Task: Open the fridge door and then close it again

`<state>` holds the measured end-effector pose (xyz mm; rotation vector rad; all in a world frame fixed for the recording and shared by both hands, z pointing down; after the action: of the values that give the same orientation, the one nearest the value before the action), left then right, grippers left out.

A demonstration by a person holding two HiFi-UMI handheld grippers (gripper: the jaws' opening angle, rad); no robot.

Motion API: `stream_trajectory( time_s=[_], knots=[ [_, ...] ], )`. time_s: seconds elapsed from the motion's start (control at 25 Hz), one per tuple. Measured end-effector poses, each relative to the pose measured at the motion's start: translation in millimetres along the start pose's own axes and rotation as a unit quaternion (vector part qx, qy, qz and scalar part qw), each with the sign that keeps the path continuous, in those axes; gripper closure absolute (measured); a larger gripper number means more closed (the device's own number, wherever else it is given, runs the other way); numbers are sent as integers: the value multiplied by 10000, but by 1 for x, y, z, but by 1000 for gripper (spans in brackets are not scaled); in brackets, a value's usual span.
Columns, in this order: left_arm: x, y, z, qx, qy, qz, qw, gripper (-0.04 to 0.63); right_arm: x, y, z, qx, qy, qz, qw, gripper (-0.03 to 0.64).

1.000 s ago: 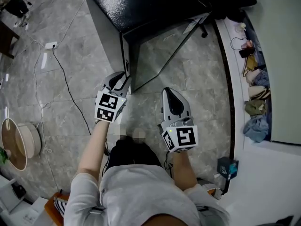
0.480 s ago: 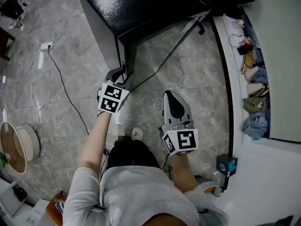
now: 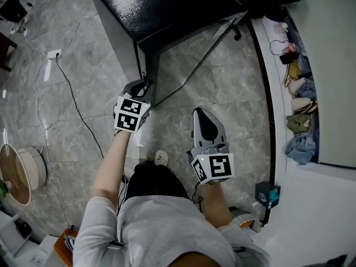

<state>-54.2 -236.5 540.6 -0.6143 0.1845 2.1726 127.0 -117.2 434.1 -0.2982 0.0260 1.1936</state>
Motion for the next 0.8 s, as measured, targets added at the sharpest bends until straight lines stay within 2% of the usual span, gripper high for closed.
stream_trajectory(
  time_s=[0.36,0.48,0.64,0.8],
  knots=[
    [2,-4,0,78,116,-346,9993,541,8,-15,-5,-30,-84,134,9999,591],
    [2,-12,-1,37,107,-264,9996,542,7,-22,-8,-49,-116,198,9997,592],
    [8,-60,-2,-218,-75,68,9997,552,3,-29,-13,-22,-149,266,9995,591],
    [12,-104,-3,-287,-137,-27,9995,557,8,-37,-18,17,-202,341,9992,592]
  ],
)
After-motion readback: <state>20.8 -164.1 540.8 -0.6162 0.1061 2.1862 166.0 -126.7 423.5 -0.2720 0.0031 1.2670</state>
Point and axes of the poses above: the fingertips, and each gripper's own axes: x backward along the fingers, y to its left, z out of its underside, the point moved 5 cm from there along x, backward along the fingers, and after that the axes turned 9 degrees about -x, right-handed, at the moved point
